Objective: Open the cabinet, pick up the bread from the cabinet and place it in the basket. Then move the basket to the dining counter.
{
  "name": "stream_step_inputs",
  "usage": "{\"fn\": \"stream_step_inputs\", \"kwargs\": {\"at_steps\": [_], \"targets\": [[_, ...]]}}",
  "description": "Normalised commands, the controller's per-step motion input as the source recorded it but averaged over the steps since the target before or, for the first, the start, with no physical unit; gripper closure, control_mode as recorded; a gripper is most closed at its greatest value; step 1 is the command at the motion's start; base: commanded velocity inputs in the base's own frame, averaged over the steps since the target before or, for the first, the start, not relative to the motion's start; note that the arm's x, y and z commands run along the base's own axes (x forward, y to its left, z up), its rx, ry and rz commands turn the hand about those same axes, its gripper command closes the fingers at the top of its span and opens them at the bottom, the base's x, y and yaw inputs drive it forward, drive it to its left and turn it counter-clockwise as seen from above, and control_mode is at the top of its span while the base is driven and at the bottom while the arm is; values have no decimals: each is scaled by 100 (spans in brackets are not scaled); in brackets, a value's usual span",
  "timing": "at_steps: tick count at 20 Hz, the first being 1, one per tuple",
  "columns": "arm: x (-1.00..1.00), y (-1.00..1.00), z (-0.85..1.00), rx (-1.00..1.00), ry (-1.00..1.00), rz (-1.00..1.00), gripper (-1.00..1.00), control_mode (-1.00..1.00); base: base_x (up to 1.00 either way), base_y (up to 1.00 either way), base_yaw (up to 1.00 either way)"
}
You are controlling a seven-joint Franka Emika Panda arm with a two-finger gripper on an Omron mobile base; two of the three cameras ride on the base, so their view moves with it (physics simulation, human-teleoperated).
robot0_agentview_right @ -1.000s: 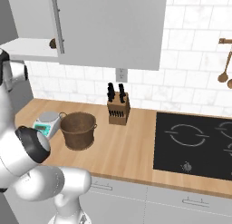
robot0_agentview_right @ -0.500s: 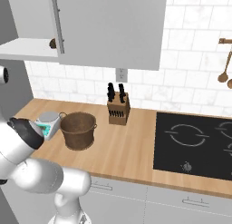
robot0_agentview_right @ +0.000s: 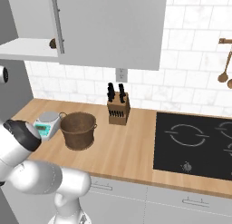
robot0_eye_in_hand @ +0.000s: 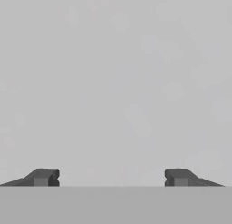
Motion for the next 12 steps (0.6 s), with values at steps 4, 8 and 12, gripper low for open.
{"fn": "stream_step_inputs", "kwargs": {"at_steps": [4, 8, 12], "targets": [[-8, -23, 20, -2, 2, -12, -100, -100, 0, 0, 0], [-14, -69, 29, 0, 15, -37, -100, -100, 0, 0, 0], [-12, -66, 26, -4, 18, -42, -100, -100, 0, 0, 0]]}}
